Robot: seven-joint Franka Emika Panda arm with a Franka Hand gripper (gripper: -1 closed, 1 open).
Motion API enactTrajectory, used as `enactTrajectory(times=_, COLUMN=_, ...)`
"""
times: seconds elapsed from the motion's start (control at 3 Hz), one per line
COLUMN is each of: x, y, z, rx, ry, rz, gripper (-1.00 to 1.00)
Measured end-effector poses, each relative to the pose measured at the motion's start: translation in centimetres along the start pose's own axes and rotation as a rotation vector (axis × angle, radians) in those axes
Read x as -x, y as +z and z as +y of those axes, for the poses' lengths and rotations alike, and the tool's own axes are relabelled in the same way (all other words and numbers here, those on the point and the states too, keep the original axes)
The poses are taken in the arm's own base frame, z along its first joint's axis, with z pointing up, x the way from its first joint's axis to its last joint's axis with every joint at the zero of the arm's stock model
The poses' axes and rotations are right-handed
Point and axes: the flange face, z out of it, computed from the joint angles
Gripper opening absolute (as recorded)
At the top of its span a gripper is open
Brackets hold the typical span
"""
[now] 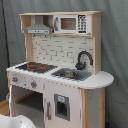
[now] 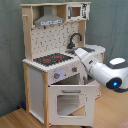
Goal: Play with the kitchen
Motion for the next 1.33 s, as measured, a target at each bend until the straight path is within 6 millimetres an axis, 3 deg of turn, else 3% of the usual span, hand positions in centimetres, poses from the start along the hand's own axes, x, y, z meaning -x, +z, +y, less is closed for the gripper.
enactTrajectory(times=0.67, x=2.1, y=0.1, z=2.4, rx=-0.12, ry=-0.062, rz=-0.102, gripper=1.0)
enactTrajectory(times=1.33, x=4.9, y=2.5, z=5.6, rx=-0.269, ry=-0.14, rz=-0.24, gripper=1.0)
